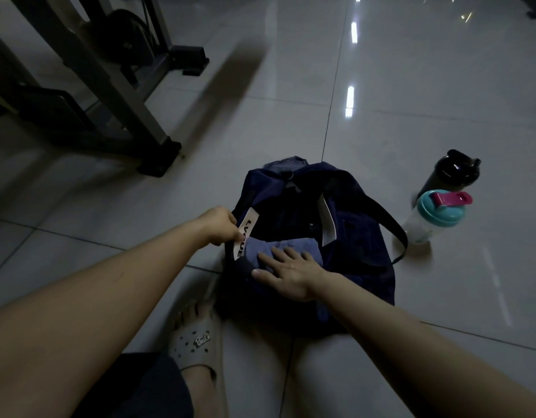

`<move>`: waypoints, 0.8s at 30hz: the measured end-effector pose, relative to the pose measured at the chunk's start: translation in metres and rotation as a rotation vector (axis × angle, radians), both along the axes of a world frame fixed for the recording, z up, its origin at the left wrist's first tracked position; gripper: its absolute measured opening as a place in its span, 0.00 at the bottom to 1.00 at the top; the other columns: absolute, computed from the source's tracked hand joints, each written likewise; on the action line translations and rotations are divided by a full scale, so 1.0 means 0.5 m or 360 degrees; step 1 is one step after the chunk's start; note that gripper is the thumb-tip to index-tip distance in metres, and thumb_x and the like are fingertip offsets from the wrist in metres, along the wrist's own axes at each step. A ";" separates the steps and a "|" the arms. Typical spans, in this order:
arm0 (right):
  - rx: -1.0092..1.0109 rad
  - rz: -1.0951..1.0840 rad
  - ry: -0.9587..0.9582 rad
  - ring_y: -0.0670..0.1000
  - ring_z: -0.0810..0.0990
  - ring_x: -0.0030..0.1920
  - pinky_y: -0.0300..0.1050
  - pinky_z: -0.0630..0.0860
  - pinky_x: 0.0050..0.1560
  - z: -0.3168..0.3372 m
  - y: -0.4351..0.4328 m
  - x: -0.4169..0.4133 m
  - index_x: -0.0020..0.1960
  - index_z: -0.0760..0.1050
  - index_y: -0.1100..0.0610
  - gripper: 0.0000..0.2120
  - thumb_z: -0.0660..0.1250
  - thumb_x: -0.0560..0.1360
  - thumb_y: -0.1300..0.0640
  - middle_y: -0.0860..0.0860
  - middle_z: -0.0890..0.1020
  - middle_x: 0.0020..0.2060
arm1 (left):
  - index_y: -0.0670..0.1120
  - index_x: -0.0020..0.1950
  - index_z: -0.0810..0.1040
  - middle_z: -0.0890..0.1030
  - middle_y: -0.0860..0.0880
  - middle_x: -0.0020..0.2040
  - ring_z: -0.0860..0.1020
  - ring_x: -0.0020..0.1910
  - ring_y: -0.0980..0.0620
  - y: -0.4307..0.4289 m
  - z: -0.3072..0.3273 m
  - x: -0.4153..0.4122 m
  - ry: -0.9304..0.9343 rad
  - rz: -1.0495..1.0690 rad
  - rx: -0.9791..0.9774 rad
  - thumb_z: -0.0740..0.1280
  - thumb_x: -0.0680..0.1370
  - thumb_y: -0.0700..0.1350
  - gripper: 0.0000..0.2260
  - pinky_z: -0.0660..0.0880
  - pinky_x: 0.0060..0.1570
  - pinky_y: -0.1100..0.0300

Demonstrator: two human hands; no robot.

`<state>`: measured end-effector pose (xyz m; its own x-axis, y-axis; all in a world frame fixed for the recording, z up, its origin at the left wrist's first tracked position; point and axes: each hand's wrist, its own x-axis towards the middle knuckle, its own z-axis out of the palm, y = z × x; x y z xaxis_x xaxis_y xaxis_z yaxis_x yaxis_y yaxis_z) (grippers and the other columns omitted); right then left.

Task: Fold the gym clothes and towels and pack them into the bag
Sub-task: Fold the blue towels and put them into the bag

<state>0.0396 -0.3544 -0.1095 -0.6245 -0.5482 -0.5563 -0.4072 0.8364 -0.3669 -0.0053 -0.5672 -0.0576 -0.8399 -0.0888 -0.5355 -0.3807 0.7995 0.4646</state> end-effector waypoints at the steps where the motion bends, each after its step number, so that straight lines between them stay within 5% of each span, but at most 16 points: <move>1: -0.0018 -0.0043 -0.0036 0.57 0.41 0.81 0.64 0.41 0.78 -0.002 0.001 -0.002 0.81 0.42 0.40 0.37 0.39 0.77 0.26 0.49 0.45 0.82 | 0.38 0.48 0.83 0.81 0.45 0.43 0.78 0.43 0.48 -0.010 0.005 -0.005 -0.0016 0.0055 0.0118 0.75 0.75 0.42 0.07 0.76 0.43 0.55; 4: -0.0063 -0.0140 -0.0121 0.56 0.41 0.81 0.64 0.40 0.78 -0.006 0.006 -0.011 0.81 0.44 0.39 0.35 0.38 0.77 0.26 0.48 0.45 0.82 | 0.42 0.58 0.83 0.85 0.47 0.54 0.81 0.57 0.50 -0.033 0.014 -0.007 -0.0125 0.0158 0.0431 0.73 0.77 0.42 0.10 0.77 0.57 0.53; 7: -0.0102 -0.0194 -0.0187 0.55 0.40 0.81 0.63 0.38 0.78 -0.007 0.008 -0.011 0.81 0.46 0.38 0.34 0.38 0.78 0.27 0.48 0.45 0.82 | 0.43 0.61 0.82 0.86 0.47 0.56 0.81 0.60 0.48 -0.051 -0.001 0.010 -0.0237 0.0285 0.0743 0.71 0.79 0.42 0.11 0.75 0.67 0.47; 15: -0.0134 -0.0233 -0.0232 0.53 0.39 0.81 0.63 0.36 0.78 -0.014 -0.002 -0.013 0.81 0.48 0.39 0.34 0.37 0.79 0.28 0.48 0.46 0.82 | 0.39 0.62 0.81 0.85 0.42 0.58 0.81 0.61 0.45 -0.031 -0.042 0.033 -0.0269 0.0454 0.1054 0.72 0.78 0.44 0.15 0.74 0.68 0.46; 19: -0.0122 -0.0189 -0.0205 0.53 0.39 0.81 0.64 0.37 0.78 -0.018 -0.002 -0.011 0.79 0.47 0.33 0.29 0.37 0.80 0.29 0.48 0.45 0.82 | 0.45 0.47 0.82 0.84 0.46 0.47 0.82 0.49 0.46 0.002 -0.064 0.048 0.0270 0.0365 0.0435 0.76 0.74 0.50 0.10 0.78 0.55 0.48; 24: -0.0132 -0.0223 -0.0210 0.52 0.39 0.81 0.62 0.37 0.78 -0.017 -0.003 -0.012 0.80 0.49 0.38 0.30 0.38 0.80 0.30 0.48 0.46 0.82 | 0.49 0.50 0.71 0.73 0.51 0.48 0.73 0.45 0.50 0.035 -0.059 0.091 0.1197 -0.0405 -0.0538 0.75 0.72 0.53 0.17 0.72 0.42 0.53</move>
